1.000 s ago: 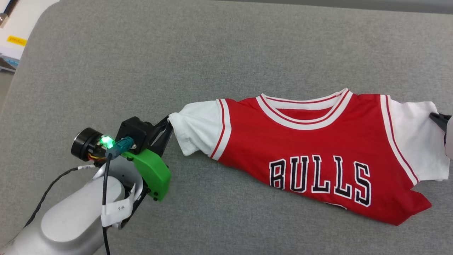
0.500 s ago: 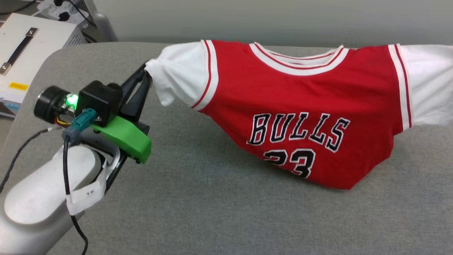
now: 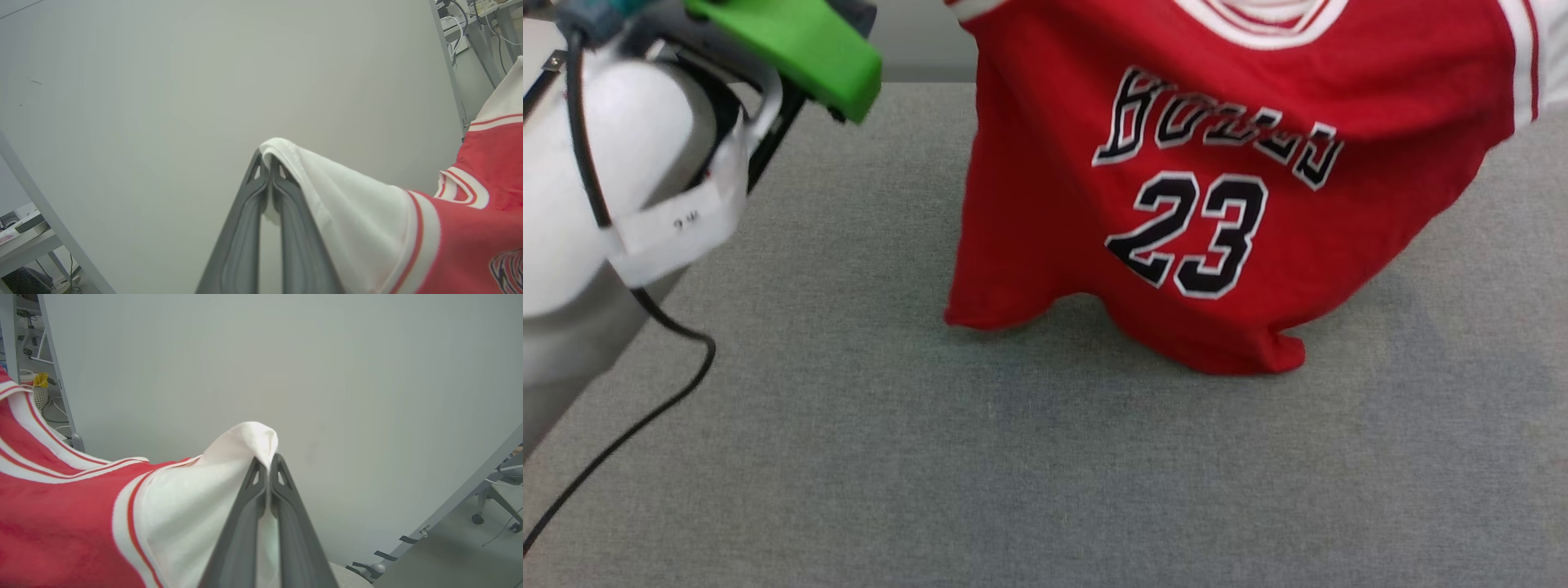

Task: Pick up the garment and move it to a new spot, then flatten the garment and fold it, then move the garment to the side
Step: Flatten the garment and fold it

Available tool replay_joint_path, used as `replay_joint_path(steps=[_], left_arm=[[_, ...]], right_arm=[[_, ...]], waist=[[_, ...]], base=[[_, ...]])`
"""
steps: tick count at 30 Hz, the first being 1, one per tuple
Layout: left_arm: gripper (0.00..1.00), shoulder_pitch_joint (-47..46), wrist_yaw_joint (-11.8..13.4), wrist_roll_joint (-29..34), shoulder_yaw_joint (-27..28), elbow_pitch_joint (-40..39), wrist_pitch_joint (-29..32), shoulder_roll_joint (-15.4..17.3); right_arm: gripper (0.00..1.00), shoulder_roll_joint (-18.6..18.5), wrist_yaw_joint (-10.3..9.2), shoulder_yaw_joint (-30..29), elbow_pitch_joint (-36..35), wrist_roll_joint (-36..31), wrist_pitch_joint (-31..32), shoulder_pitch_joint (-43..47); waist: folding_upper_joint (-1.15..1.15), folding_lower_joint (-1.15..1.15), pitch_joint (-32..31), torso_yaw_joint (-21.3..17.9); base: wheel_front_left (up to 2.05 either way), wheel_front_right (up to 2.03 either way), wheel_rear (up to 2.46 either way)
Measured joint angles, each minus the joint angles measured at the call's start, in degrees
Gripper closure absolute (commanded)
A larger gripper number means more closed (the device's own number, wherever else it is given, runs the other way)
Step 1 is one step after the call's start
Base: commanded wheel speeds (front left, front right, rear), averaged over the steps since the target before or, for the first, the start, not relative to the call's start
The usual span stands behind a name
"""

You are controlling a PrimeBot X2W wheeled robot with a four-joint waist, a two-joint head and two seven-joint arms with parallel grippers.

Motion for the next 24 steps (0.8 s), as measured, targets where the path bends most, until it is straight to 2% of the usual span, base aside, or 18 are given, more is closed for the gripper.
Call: replay_joint_path(steps=[4,12,19,24], left_arm=[[1.00,-9.1,-2.7,0.2,1.5,6.8,0.1,-3.4],[1.00,-27.2,-7.9,2.7,3.7,22.0,-1.7,-8.9],[1.00,-40.5,-10.3,3.8,4.6,34.7,-4.6,-13.9],[1.00,-45.8,-11.5,4.7,4.4,41.2,-7.2,-16.6]], right_arm=[[1.00,1.8,0.00,0.1,3.5,-2.6,0.7,-10.2],[1.00,4.1,0.00,3.6,15.4,-8.6,0.0,-32.5],[1.00,6.8,0.00,5.9,27.7,-13.8,-4.1,-51.1],[1.00,10.4,0.00,7.2,35.2,-16.2,-8.2,-58.4]], waist=[[0.00,0.00,2.9,-0.3],[0.00,0.01,9.7,-0.6],[0.00,0.01,15.6,-0.7],[0.00,0.01,19.2,-1.0]], base=[[0.00,0.00,0.00],[0.00,0.00,0.00],[0.00,0.00,0.00],[0.00,0.00,0.00]])
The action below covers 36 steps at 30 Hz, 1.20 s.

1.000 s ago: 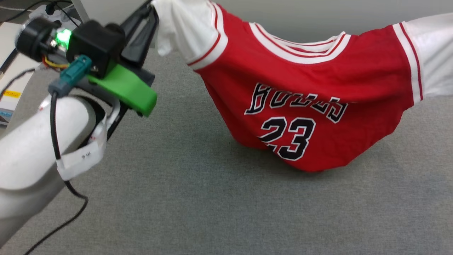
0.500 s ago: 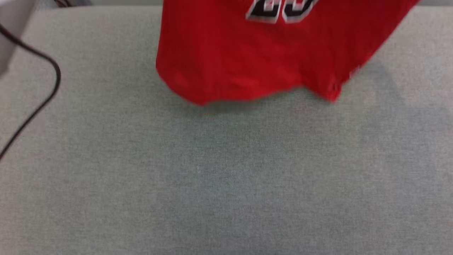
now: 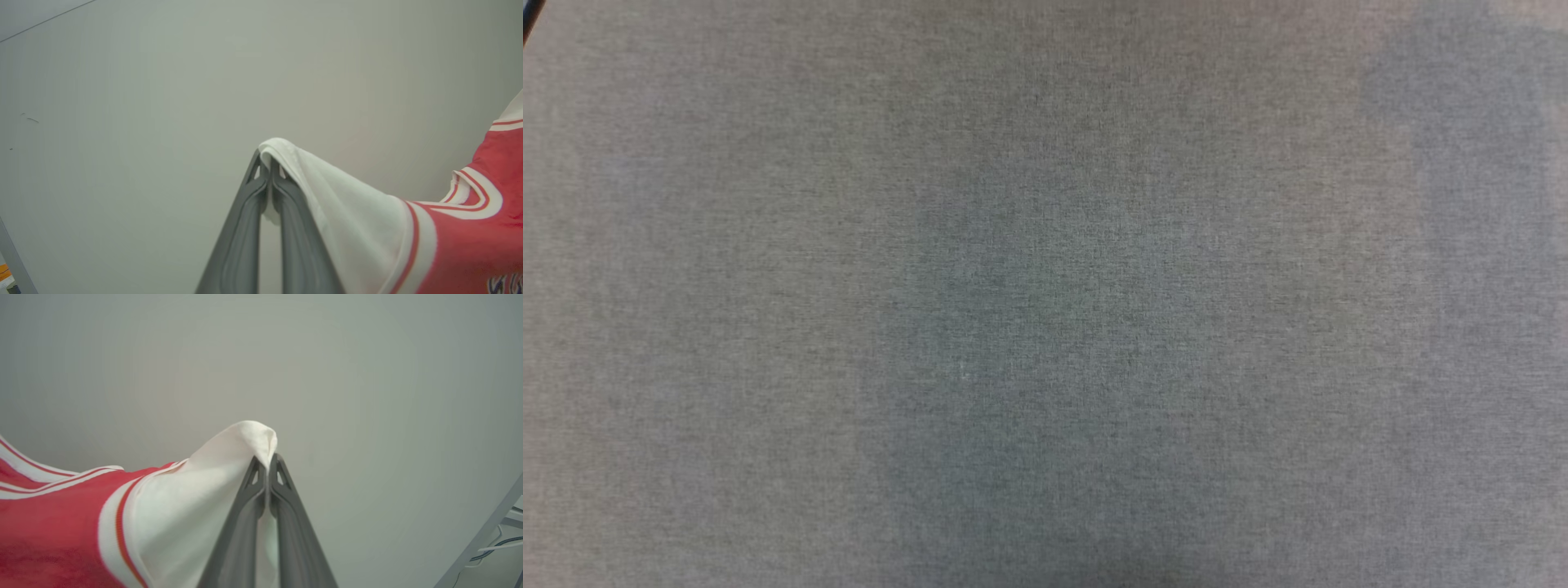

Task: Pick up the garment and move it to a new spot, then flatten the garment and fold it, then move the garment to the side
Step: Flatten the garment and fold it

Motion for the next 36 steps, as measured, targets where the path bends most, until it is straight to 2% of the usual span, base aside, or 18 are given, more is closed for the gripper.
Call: replay_joint_path(steps=[8,15,18,23,30,36], left_arm=[[1.00,1.7,-1.5,0.2,-0.5,7.1,-3.0,-1.4],[1.00,13.4,-2.0,-1.4,1.5,6.1,-3.9,-0.8],[1.00,21.5,-1.9,-1.4,3.8,2.1,-3.9,0.5],[1.00,37.8,-1.3,-1.1,7.2,-4.1,-3.9,1.2],[1.00,59.1,0.7,-0.6,11.7,-12.0,-3.9,2.0],[1.00,74.5,2.0,0.0,14.8,-17.4,-3.9,2.6]], right_arm=[[1.00,3.1,0.00,5.2,8.3,1.3,-6.4,-0.8],[1.00,5.6,0.00,9.1,11.9,7.2,-12.8,7.0],[1.00,7.1,0.00,11.4,12.1,10.8,-15.8,12.9],[1.00,7.5,0.00,15.5,11.5,16.1,-19.4,24.4],[1.00,5.3,0.00,20.7,7.9,21.6,-21.7,40.2],[1.00,3.7,0.00,22.6,4.0,25.0,-22.5,51.8]], waist=[[0.00,0.01,2.9,-0.9],[0.00,0.00,1.1,-1.2],[0.00,0.00,-0.5,-1.3],[0.00,-0.01,-4.0,-1.3],[0.00,-0.01,-9.5,-1.0],[0.00,-0.01,-13.8,-1.0]], base=[[0.00,0.00,0.00],[0.00,0.00,0.00],[0.00,0.00,0.00],[0.00,0.00,0.00],[0.00,0.00,0.00],[0.00,0.00,0.00]])
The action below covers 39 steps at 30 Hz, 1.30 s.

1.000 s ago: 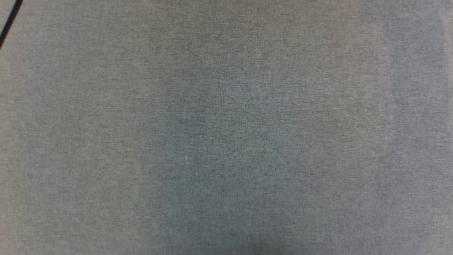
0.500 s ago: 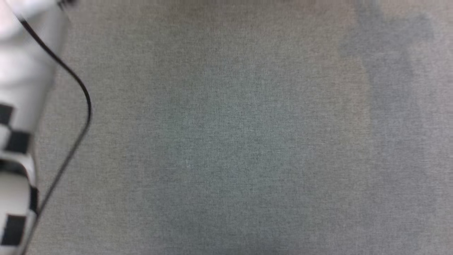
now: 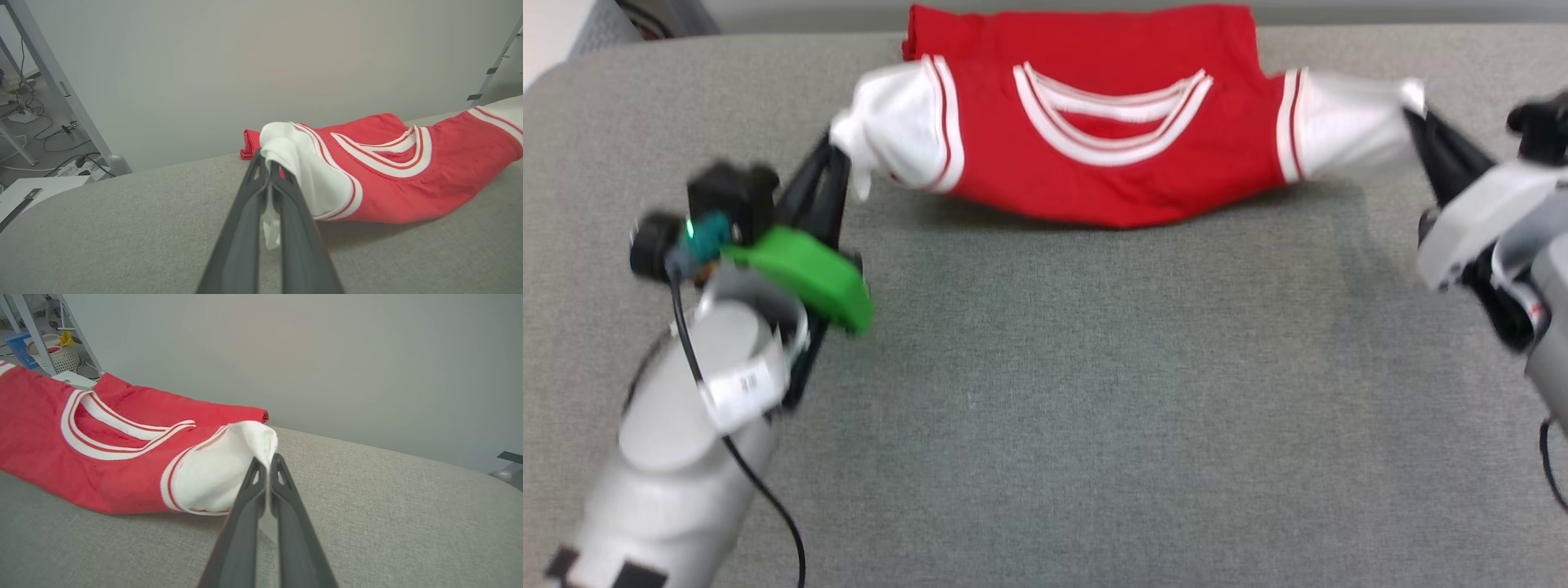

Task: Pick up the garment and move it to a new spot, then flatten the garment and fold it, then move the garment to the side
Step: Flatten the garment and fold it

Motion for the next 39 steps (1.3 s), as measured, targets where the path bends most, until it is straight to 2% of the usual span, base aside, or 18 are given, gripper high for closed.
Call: replay_joint_path(steps=[10,16,20,26,32,37,38,39], left_arm=[[1.00,21.1,0.9,1.2,3.3,-5.3,0.0,0.5],[1.00,29.7,1.1,1.6,4.1,-5.5,0.0,-0.3],[1.00,34.4,1.3,1.8,4.8,-6.0,0.0,-1.4],[1.00,39.9,1.9,2.0,7.4,-6.4,0.0,-2.9],[1.00,43.7,1.9,2.8,9.0,-6.7,0.0,-4.3],[1.00,43.9,1.6,3.9,10.0,-6.7,0.0,-5.5],[1.00,43.9,1.5,4.4,10.1,-6.8,0.0,-5.7],[1.00,43.9,1.3,4.8,10.2,-6.9,0.0,-5.8]], right_arm=[[1.00,-3.2,0.00,-1.8,-6.2,2.1,-0.5,20.0],[1.00,-4.7,0.00,-6.2,-8.6,1.5,-0.5,31.7],[1.00,-4.7,0.00,-11.3,-10.2,1.0,-0.5,38.7],[1.00,-4.1,0.02,-17.4,-12.9,-0.3,-0.5,48.5],[1.00,-1.5,0.03,-22.4,-16.9,-1.4,1.4,57.4],[1.00,0.4,0.03,-26.8,-19.7,-3.2,3.7,59.9],[0.76,0.7,0.03,-27.7,-20.3,-3.6,4.3,60.0],[0.58,1.0,0.02,-28.5,-21.1,-4.1,4.9,60.0]], waist=[[0.00,0.00,-6.1,-0.3],[0.00,0.00,-9.3,-0.4],[0.00,0.00,-10.8,-0.4],[0.00,0.00,-11.8,0.0],[0.00,0.00,-12.1,0.9],[0.00,0.00,-11.9,1.2],[0.00,0.00,-11.8,1.2],[0.00,0.00,-11.7,1.2]], base=[[0.00,0.00,0.00],[0.00,0.00,0.00],[0.00,0.00,0.00],[0.00,0.00,0.00],[0.00,0.00,0.00],[0.00,0.00,0.00],[0.00,0.00,0.00],[0.00,0.00,0.00]])
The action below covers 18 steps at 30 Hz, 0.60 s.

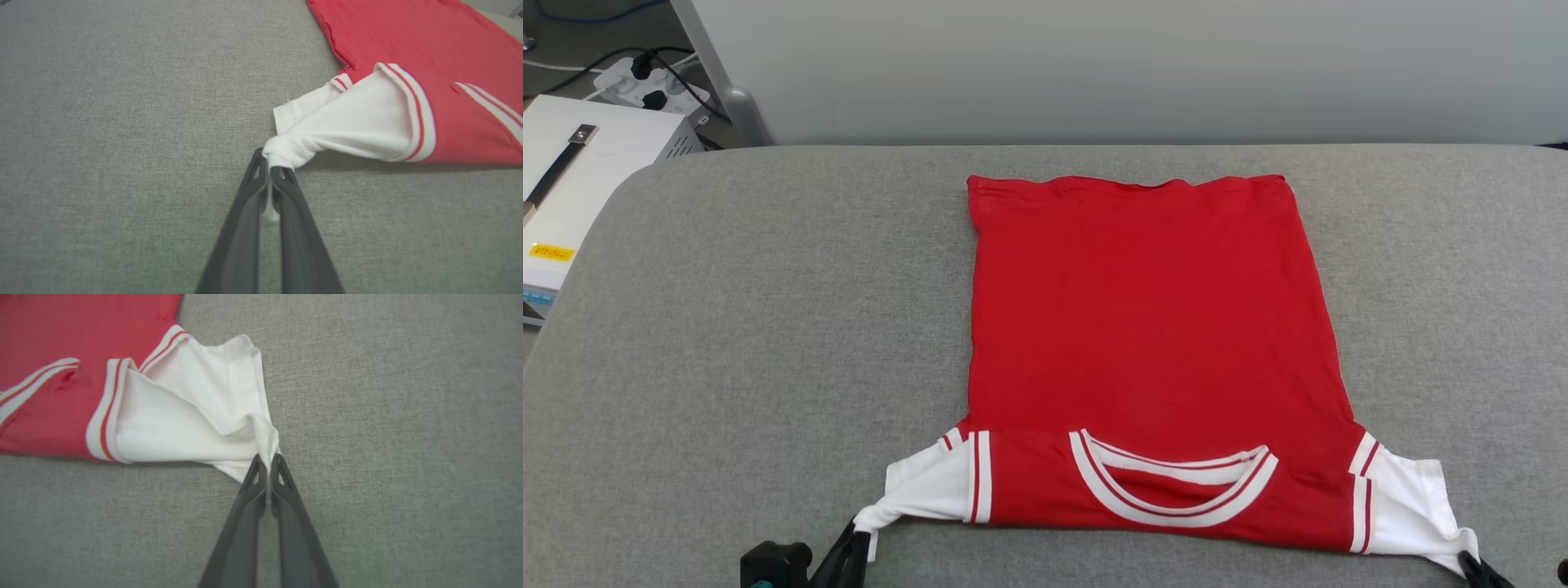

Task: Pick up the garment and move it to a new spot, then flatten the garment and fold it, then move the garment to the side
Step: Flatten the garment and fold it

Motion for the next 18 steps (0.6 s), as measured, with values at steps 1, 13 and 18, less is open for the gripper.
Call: replay_joint_path(steps=[1,13,18], left_arm=[[1.00,0.0,-0.2,0.3,0.0,-0.1,0.0,0.0],[1.00,-1.9,-0.2,4.3,1.0,-6.8,0.0,-2.2],[1.00,-5.1,-0.7,5.8,0.1,-10.6,0.0,-3.4]], right_arm=[[0.09,0.2,0.00,-0.7,-0.6,-0.4,0.4,0.0],[0.00,-1.2,-0.01,-13.9,-20.4,-7.2,7.5,-9.1],[0.00,-6.4,-0.01,-14.8,-23.9,-9.4,19.5,-27.7]], waist=[[0.00,0.00,0.1,0.0],[0.00,0.00,2.2,1.9],[0.00,0.00,5.5,3.8]], base=[[0.00,0.00,0.00],[0.00,0.00,0.00],[0.00,0.00,0.00]])
